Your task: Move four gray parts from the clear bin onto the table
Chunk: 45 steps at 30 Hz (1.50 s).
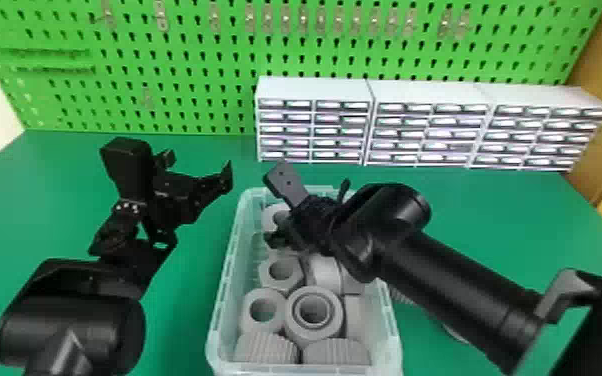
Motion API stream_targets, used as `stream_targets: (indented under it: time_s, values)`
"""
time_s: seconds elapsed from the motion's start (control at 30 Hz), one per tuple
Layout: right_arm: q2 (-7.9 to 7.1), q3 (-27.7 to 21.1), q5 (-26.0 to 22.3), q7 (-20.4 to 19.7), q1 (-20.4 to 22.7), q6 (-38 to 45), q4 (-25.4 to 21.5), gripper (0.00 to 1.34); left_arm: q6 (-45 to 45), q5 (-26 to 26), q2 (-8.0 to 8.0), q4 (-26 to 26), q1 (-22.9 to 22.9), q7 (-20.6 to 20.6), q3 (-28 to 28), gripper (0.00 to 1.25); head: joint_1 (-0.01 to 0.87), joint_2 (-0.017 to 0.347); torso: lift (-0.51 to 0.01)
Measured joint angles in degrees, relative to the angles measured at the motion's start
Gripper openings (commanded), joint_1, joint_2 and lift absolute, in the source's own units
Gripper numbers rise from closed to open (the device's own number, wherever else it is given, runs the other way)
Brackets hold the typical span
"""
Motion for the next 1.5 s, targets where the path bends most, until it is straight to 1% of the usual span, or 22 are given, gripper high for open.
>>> stream_targets:
  time_s: [0.4, 0.7, 1.2, 1.5]
  values:
    - [0.23, 2.4, -0.5, 0.4, -0.3, 0.1, -2.1, 0.82, 0.0, 0.0, 0.0, 0.0, 0.3, -0.2, 0.3, 1.09, 0.686, 0.026, -0.05]
    - [0.17, 3.4, -0.3, 0.4, -0.4, 0.3, -3.2, 0.82, 0.0, 0.0, 0.0, 0.0, 0.3, -0.3, 0.3, 1.09, 0.686, 0.026, -0.05]
    - [-0.63, 4.4, -0.6, 1.4, 0.7, -5.0, -1.0, 0.81, 0.0, 0.1, 0.0, 0.3, -0.3, -0.3, -0.1, 1.09, 0.686, 0.026, -0.05]
    - [-1.33, 3.9, -0.2, 1.9, 1.4, -5.8, 0.0, 0.8, 0.0, 0.2, 0.0, 0.4, -0.3, -0.3, -0.1, 1.09, 0.686, 0.026, -0.05]
